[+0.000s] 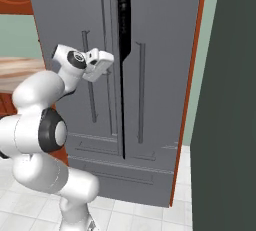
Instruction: Retrieve the sausage and cheese from the fridge and place them on the cutting board on the counter.
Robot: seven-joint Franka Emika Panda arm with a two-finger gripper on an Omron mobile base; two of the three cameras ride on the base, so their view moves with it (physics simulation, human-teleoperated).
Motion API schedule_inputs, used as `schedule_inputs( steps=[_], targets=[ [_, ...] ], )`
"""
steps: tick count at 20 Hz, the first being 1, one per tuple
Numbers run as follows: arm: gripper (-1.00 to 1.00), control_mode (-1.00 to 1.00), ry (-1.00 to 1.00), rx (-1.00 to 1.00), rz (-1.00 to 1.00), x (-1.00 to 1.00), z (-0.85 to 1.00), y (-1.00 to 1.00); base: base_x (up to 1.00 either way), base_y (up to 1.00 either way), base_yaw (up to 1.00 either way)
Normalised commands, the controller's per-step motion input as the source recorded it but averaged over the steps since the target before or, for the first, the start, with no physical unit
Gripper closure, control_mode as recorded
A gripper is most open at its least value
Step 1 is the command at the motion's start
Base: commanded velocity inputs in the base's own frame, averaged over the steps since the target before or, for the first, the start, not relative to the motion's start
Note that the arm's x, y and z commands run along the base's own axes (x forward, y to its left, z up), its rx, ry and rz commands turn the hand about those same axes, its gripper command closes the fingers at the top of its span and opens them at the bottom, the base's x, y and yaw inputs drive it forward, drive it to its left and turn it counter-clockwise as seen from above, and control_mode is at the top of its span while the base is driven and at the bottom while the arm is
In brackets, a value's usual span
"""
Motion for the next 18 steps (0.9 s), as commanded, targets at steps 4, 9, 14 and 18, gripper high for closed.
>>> schedule_inputs(
  steps=[4,9,14,18],
  targets=[
    [1.0,-1.0,0.08,-0.08,0.0,0.13,-0.06,-0.4,0.0,0.0,0.0],
    [1.0,-1.0,0.07,-0.02,-0.1,-0.95,-0.02,-0.92,0.0,0.0,0.0],
    [1.0,-1.0,0.01,-0.03,-0.1,-1.0,-0.01,-0.94,0.0,0.0,0.0],
    [1.0,-1.0,0.05,0.0,-0.15,-1.0,-0.01,-1.0,0.0,0.0,0.0]
  ],
)
